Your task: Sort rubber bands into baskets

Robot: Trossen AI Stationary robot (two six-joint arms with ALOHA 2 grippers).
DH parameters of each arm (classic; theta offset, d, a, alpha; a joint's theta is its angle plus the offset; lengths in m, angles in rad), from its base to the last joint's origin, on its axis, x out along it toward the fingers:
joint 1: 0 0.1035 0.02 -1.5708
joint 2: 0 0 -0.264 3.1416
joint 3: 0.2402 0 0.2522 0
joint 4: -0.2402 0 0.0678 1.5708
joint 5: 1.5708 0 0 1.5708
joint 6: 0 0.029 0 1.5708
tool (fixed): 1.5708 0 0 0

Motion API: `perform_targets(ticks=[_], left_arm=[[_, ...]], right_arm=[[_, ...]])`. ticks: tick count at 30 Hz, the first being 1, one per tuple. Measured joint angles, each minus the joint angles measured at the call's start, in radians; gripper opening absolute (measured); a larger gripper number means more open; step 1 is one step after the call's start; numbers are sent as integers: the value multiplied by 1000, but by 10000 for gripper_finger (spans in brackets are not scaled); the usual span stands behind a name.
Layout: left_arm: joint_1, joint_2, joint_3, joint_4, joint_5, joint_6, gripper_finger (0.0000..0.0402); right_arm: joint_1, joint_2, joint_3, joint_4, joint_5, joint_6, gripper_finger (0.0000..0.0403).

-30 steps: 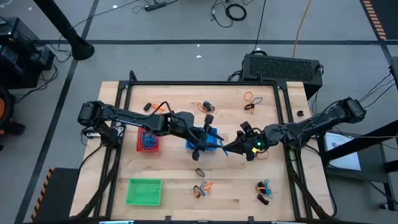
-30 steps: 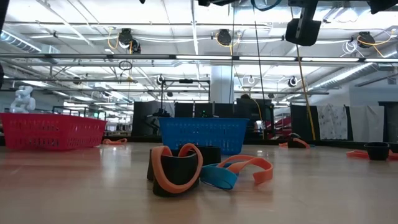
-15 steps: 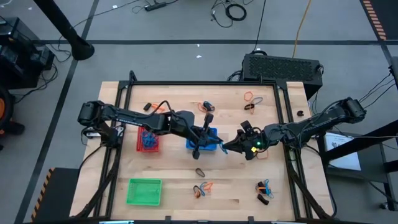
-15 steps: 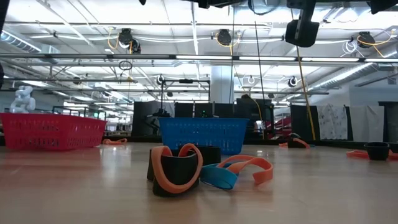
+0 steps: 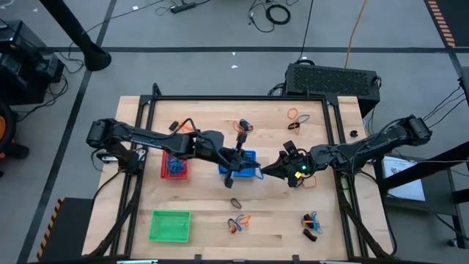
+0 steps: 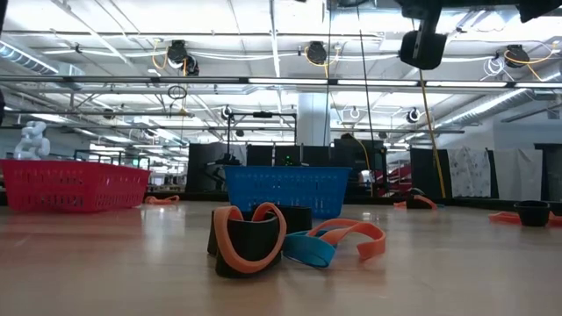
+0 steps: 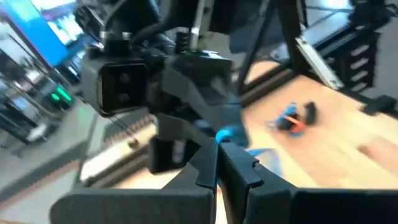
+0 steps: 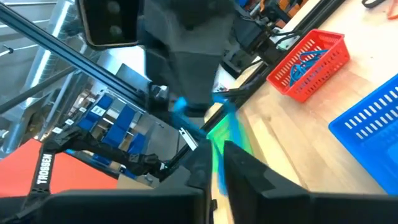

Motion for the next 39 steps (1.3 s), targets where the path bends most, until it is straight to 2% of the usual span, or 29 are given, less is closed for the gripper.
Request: perform_targets(ticks=[3,7,11,14,21,25,29,37,39], left_arm=[[-20,-47,0,-139,-33,-59,8],[-37,-117,0,-411,-91,-166,8],[-49,-189,0,-662,-131,-286,8],[-52,-232,-1,-837,-178,-394,8],[-51,-285,-53,-1187,-312,-559,8],[-50,-327,-132,-1230,-362,-608,8],[-44,-393,-247,-1222,-376,-638,8],[2,-517,-513,-1129,-358,-744,8],[15,-517,-524,-1116,-345,-747,8]], right_arm=[[-5,0,0,-2,0,0,68],[-5,0,0,-3,-8,14,115],[-4,0,0,-3,-129,53,149],[6,0,0,-3,-189,116,160],[84,0,0,-29,-194,212,157],[140,0,12,-117,-178,263,151],[184,24,108,-290,-157,271,145],[255,107,327,-793,-160,376,134],[285,117,346,-922,-160,427,132]])
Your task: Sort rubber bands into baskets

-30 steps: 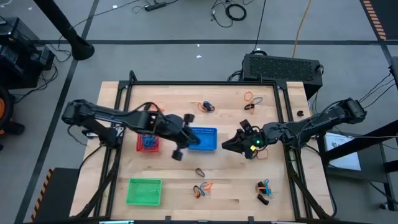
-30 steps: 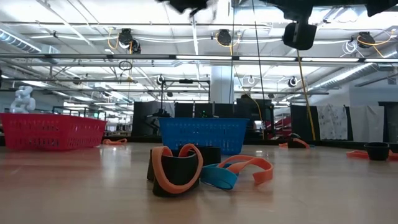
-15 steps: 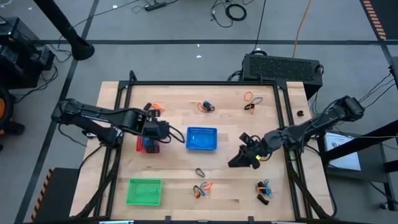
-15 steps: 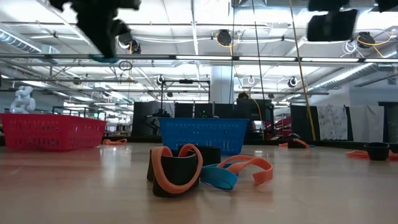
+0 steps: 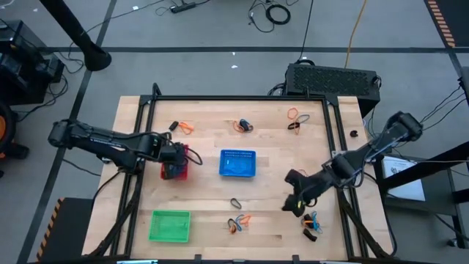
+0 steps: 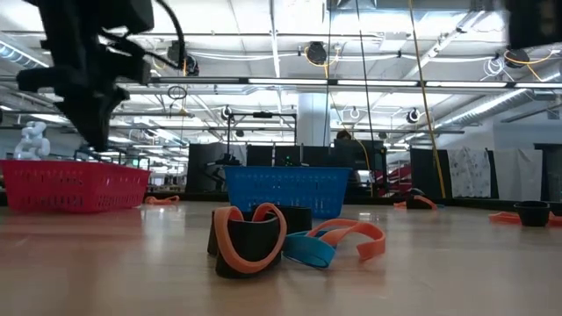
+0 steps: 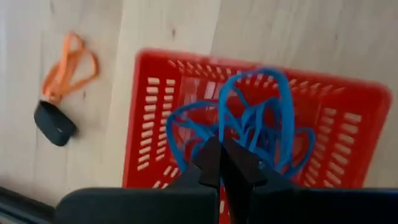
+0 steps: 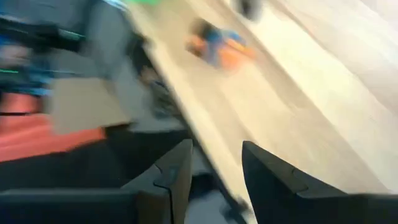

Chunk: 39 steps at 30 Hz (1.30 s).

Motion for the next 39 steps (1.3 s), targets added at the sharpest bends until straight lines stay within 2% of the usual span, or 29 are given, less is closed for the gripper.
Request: perform_targets(ticks=[5,11,15,23,34,39], left_arm=[[54,19,11,2,19,14,8],[104,26,13,14,49,15,8],[130,33,13,23,69,25,8],[174,84,14,47,123,50,8],[175,160,14,48,153,50,8],[175,179,14,48,153,46,8]], right_arm=[[88,26,1,-251,0,167,127],[190,76,0,-352,-1,311,127],[229,106,-41,-346,-3,371,127],[261,107,-211,-206,-47,457,127],[288,106,-331,-84,-54,506,128],[306,106,-367,31,-57,525,128]])
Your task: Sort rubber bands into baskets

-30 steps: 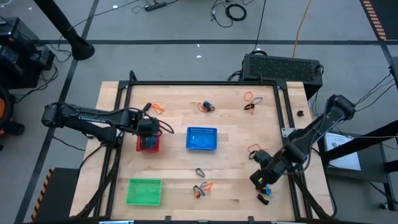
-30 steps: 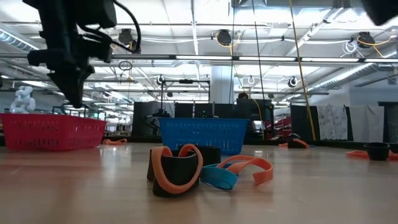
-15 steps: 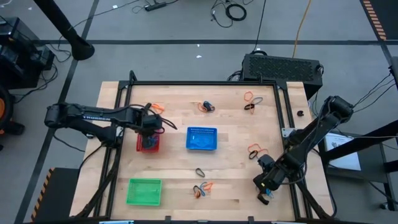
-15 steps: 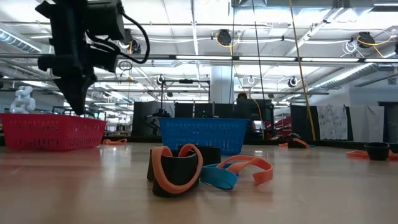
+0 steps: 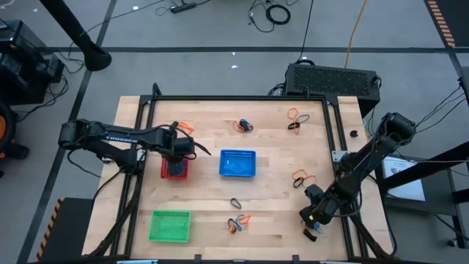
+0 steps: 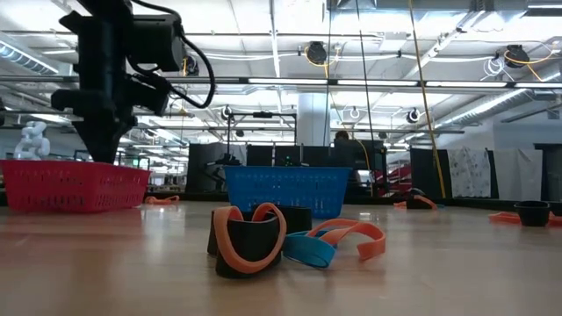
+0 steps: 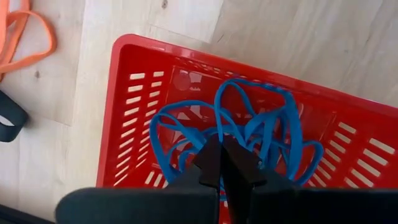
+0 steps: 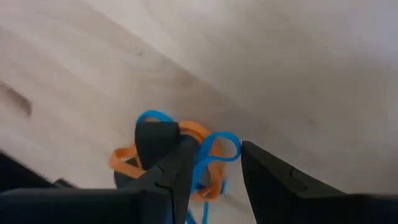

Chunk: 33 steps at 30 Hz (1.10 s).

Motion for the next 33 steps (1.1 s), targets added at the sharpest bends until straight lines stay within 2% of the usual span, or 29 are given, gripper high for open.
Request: perform_targets(ticks=[4,7,13,15,20,26,29,33], left_arm=[[0,4,0,5,-5,-5,11],[0,5,0,23,-9,-5,29],[0,5,0,23,-10,-6,97],[0,-2,0,23,-10,-6,122],[-1,-14,52,-25,2,-4,166],[-1,-23,187,-90,30,45,175],[-1,-32,248,-34,71,48,176],[-3,-61,265,239,230,47,176]], right_arm=[[10,0,-6,-3,-14,-1,127],[10,0,-7,-31,-14,-11,112],[10,0,-7,-50,-14,-46,25],[10,0,-7,-55,-13,-64,8],[10,-2,-7,-77,-14,-70,3],[-6,-48,-7,-77,-9,-79,1],[-16,-82,-7,-79,30,-80,1],[-26,-136,-7,-75,86,-81,1]])
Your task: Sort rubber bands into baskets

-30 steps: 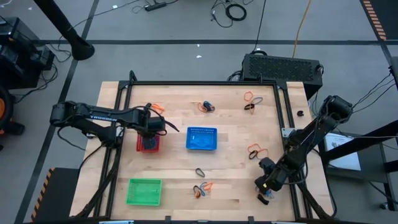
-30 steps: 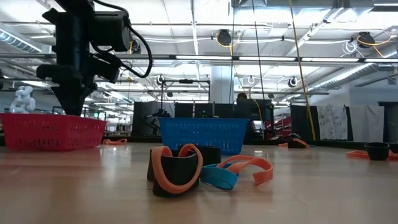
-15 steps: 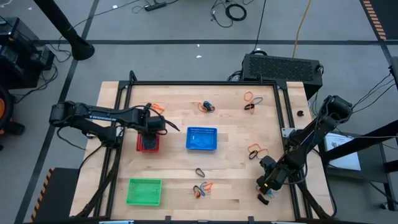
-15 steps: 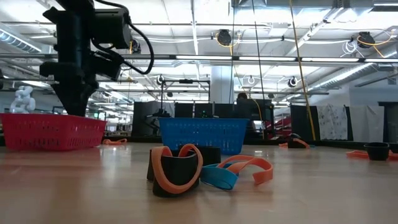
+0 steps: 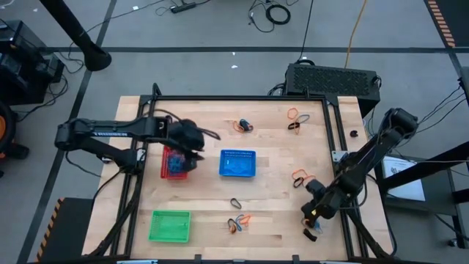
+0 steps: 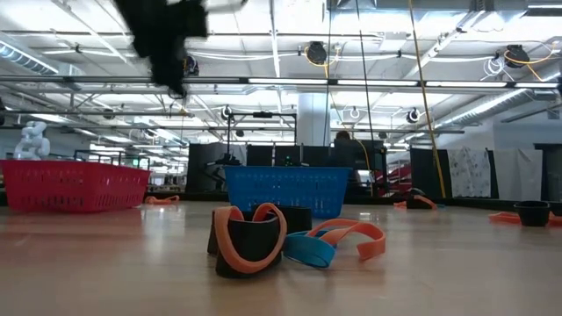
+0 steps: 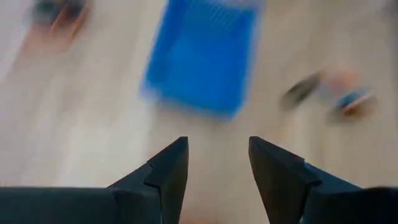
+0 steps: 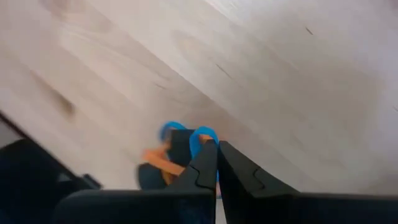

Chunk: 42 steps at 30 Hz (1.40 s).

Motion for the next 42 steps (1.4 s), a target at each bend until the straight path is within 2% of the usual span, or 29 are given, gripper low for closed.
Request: perform_targets(ticks=[3,7,14,17,21,26,34,42], left_arm=[[-3,-4,-2,227,138,-29,176],[-9,16,-2,504,248,-108,176],[-42,131,-4,772,273,-205,176],[-60,222,-4,905,277,-262,176],[-76,359,-4,1151,345,-361,176],[-87,501,-4,1427,369,-523,176],[-115,642,-5,1664,362,-680,176],[-142,676,-5,1695,199,-674,176]], right_arm=[[0,-41,0,7,45,-7,0],[0,-94,0,28,151,-11,0],[-8,-136,0,139,487,-79,0],[-27,-134,0,221,580,-141,0],[-66,-134,0,363,677,-253,0],[-129,-134,0,575,719,-455,0],[-247,-134,0,786,717,-657,0],[-344,-134,0,833,681,-687,0]])
